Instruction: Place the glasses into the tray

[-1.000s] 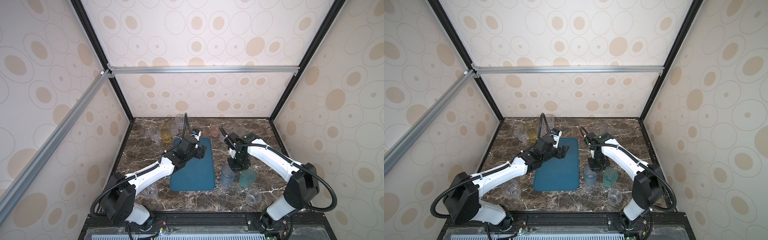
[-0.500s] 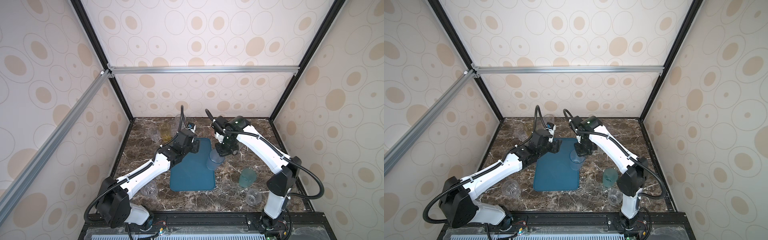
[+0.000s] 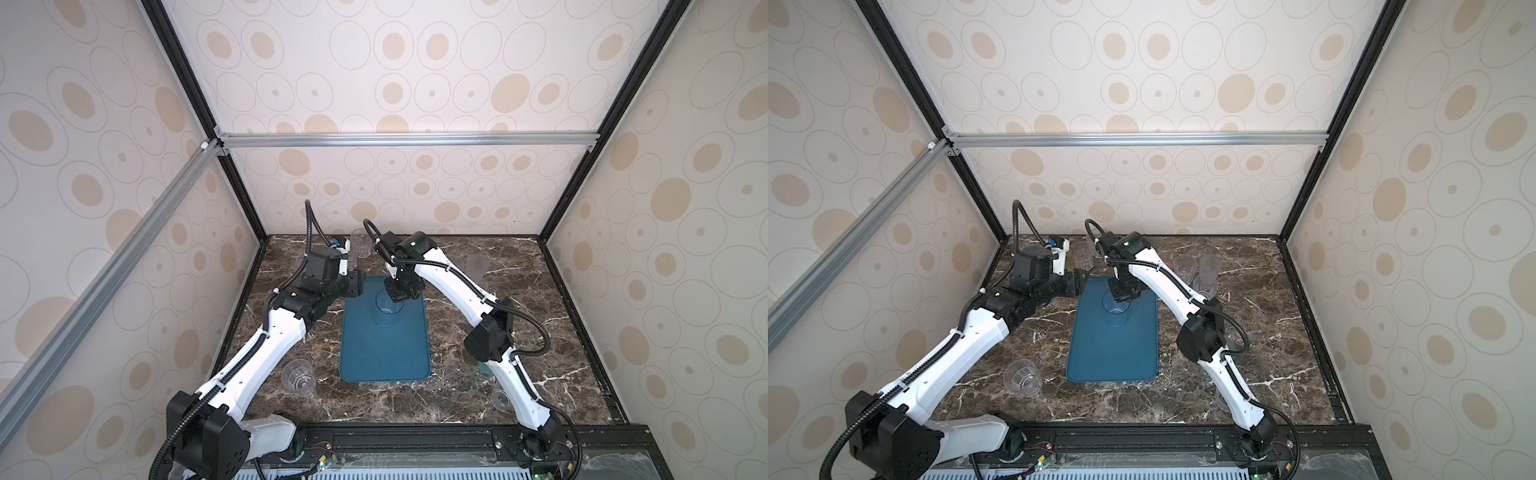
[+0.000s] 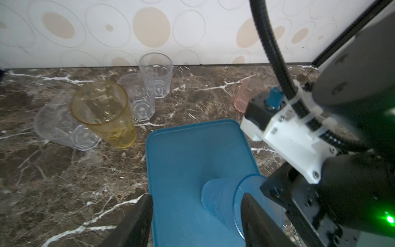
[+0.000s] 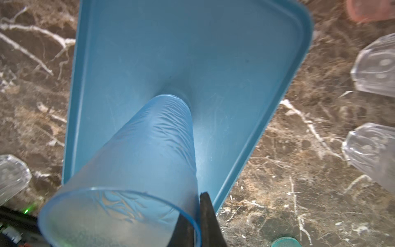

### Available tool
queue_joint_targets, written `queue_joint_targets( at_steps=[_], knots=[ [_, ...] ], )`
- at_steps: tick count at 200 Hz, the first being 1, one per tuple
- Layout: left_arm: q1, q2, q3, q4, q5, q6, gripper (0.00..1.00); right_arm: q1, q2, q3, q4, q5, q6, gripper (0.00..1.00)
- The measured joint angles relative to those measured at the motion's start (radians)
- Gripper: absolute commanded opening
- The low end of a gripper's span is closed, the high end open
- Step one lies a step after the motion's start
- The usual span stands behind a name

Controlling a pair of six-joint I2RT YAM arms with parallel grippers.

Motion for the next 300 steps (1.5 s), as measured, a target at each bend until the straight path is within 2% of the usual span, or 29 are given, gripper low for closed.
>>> queue_joint_targets(
  at_steps=[29,51,101,127,168,196,244,272,300],
  knots=[
    [0.000,0.034,-0.007,-0.006,0.078,-0.014,0.66,0.000,0.000,-0.040,0.029,-0.017,0.027,0.25],
    [-0.005,0.052,-0.009,-0.005,0.119,-0.024,0.65,0.000,0.000,-0.079,0.064,-0.037,0.043,0.29],
    [-0.014,0.084,-0.013,-0.013,0.113,-0.023,0.61,-0.008,-0.034,-0.135,0.145,-0.094,0.097,0.40],
    [-0.031,0.116,-0.013,-0.020,0.107,-0.023,0.60,-0.029,-0.128,-0.221,0.206,-0.117,0.125,0.44],
    [-0.076,0.179,-0.011,-0.024,0.076,-0.023,0.55,-0.106,-0.362,-0.473,0.351,-0.142,0.180,0.45],
    [-0.093,0.228,0.003,-0.029,0.039,-0.023,0.50,-0.156,-0.464,-0.627,0.433,-0.140,0.209,0.45],
    [-0.104,0.298,0.046,-0.034,-0.046,-0.023,0.34,-0.167,-0.497,-0.792,0.502,-0.138,0.230,0.44],
    [-0.105,0.336,0.084,-0.034,-0.068,-0.024,0.14,-0.167,-0.498,-0.814,0.516,-0.128,0.231,0.44],
    [-0.105,0.361,0.118,-0.050,-0.077,-0.026,0.02,-0.171,-0.506,-0.819,0.534,-0.123,0.229,0.44]
  ],
)
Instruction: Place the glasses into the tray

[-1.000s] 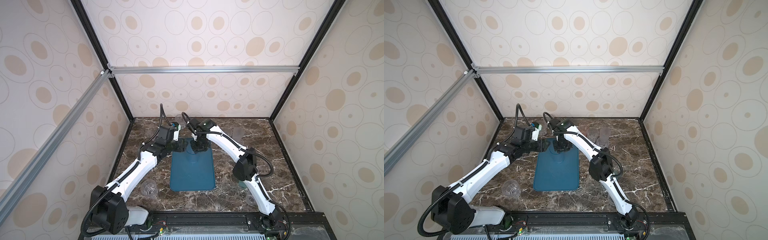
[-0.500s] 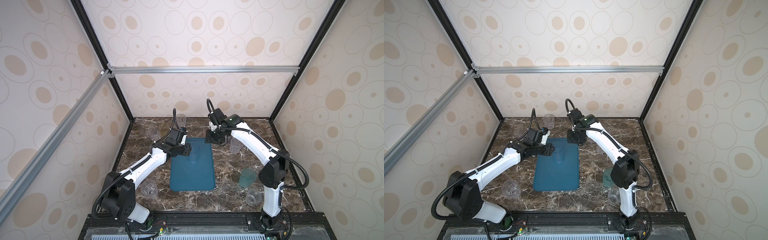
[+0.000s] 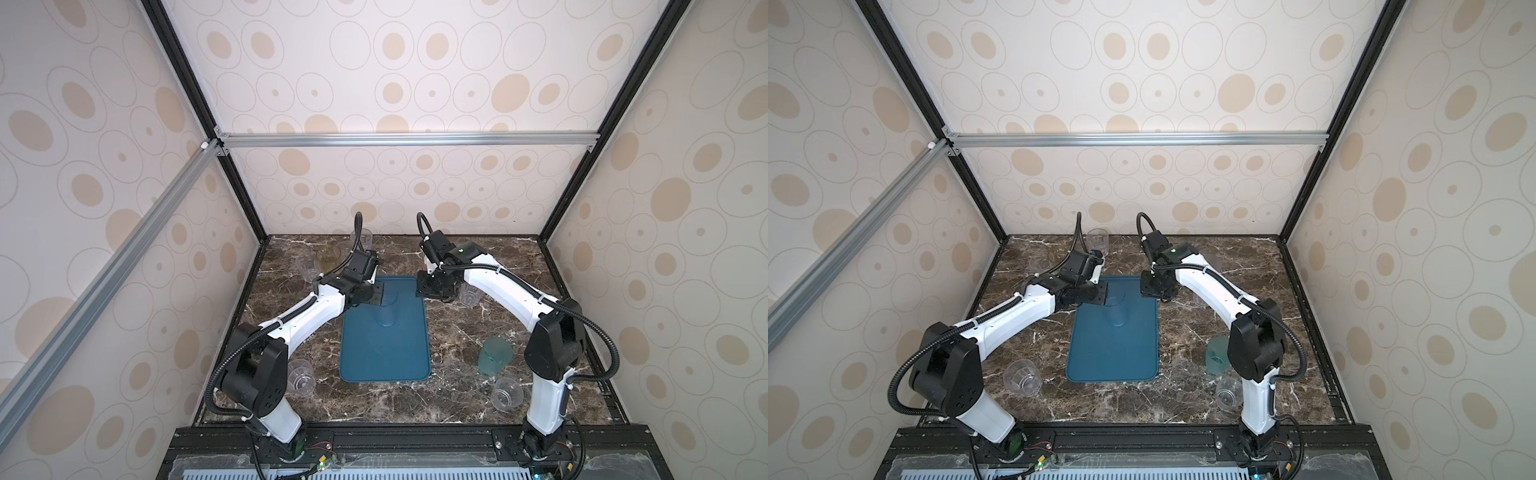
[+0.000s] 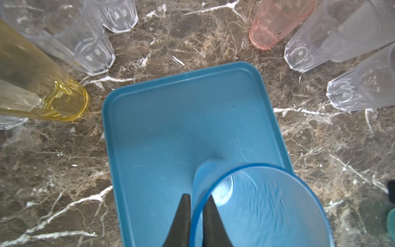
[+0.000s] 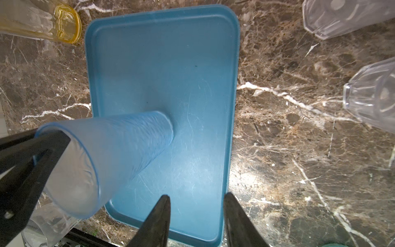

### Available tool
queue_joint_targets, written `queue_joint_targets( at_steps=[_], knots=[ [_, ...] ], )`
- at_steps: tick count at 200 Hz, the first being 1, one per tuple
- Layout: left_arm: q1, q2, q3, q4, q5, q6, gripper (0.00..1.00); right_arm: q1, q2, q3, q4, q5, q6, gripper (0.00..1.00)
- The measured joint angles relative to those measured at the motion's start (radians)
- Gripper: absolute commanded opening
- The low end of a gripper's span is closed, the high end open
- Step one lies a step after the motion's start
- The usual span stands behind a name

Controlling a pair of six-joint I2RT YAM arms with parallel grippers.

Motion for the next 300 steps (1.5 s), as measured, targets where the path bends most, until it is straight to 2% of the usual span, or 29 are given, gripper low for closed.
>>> queue_joint_targets(
  at_steps=[5,61,89,132,226,300],
  knots=[
    [0.000,0.002,0.004,0.000,0.001,0.000,0.00,-0.002,-0.002,-0.001,0.002,0.000,0.000,0.44],
    [0.021,0.053,0.134,-0.130,-0.027,0.058,0.00,-0.031,-0.015,-0.039,0.031,-0.012,-0.005,0.43],
    [0.111,0.081,0.220,-0.180,-0.027,0.111,0.00,-0.034,-0.015,-0.061,0.051,-0.024,-0.009,0.42],
    [0.226,0.158,0.267,-0.186,-0.036,0.132,0.00,-0.034,-0.015,-0.072,0.059,-0.047,-0.014,0.42],
    [0.237,0.300,0.414,-0.172,-0.060,0.148,0.00,-0.034,-0.015,-0.073,0.059,-0.058,-0.021,0.41],
    [0.242,0.322,0.467,-0.240,-0.063,0.172,0.00,-0.034,-0.014,-0.073,0.059,-0.062,-0.021,0.41]
  ],
)
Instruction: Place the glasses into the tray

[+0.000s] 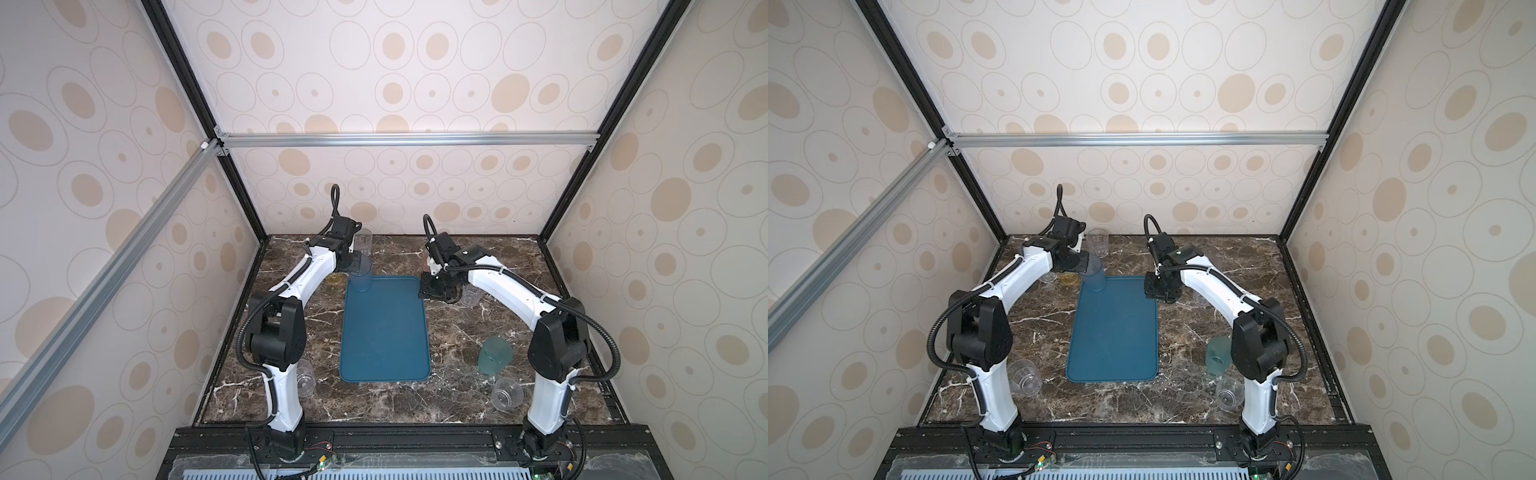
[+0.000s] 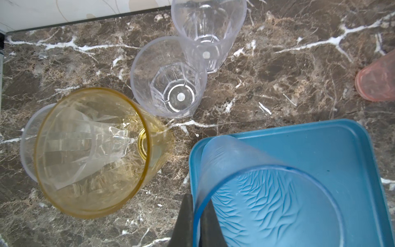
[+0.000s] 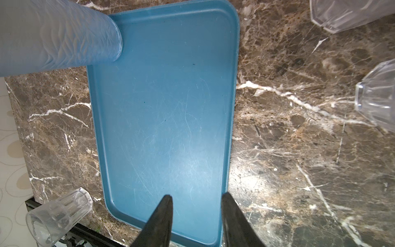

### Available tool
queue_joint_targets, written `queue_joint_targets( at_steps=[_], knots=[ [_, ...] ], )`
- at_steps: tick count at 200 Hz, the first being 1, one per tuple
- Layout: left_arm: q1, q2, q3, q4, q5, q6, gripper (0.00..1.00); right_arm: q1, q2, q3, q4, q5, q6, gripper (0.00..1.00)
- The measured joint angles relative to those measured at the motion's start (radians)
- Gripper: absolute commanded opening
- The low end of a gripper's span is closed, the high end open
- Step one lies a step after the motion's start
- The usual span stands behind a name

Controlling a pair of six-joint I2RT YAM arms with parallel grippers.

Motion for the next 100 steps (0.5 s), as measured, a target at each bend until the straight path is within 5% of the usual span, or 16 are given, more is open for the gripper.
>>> queue_joint_targets(
  at_steps=[36,100],
  knots=[
    [0.016,0.017,0.026,-0.027,0.007,0.010,0.00,0.000,0.011,0.002,0.000,-0.008,0.000,0.40],
    [0.019,0.044,0.051,-0.027,0.015,0.015,0.18,0.003,0.034,0.003,0.000,-0.015,0.000,0.40]
  ],
)
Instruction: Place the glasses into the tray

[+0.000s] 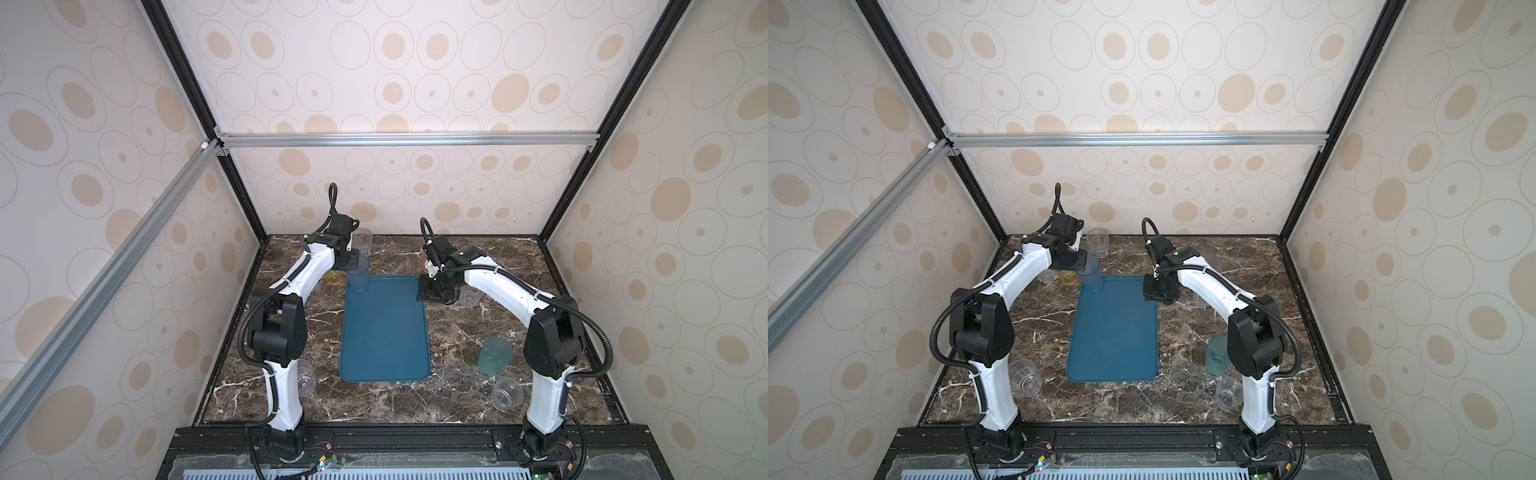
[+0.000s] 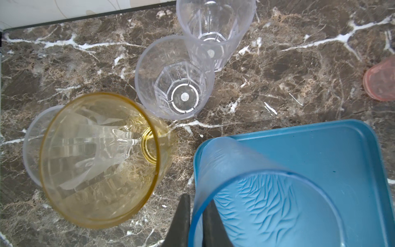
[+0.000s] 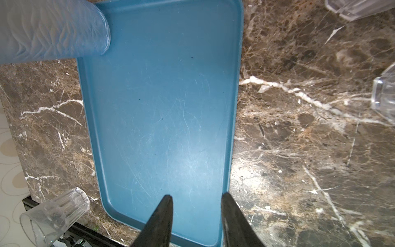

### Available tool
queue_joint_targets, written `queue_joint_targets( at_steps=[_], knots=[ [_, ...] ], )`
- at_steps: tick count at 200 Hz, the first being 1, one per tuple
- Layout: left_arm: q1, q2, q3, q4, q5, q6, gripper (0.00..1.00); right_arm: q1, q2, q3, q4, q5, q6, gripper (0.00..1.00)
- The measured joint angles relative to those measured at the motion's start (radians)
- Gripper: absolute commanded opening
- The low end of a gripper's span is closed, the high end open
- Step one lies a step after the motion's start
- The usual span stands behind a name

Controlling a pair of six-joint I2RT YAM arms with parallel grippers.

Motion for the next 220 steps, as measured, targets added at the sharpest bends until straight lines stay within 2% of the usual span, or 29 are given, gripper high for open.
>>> queue_joint_targets(
  at_steps=[56,130,220],
  knots=[
    [0.000,0.010,0.004,-0.012,-0.005,0.000,0.27,0.003,0.005,0.000,0.000,-0.002,0.000,0.40],
    [0.000,0.011,0.022,-0.013,-0.005,0.001,0.26,0.021,0.025,0.004,0.000,-0.006,0.000,0.40],
    [0.000,0.096,0.159,-0.018,-0.004,0.005,0.24,0.023,0.025,0.004,0.000,-0.006,0.000,0.40]
  ],
)
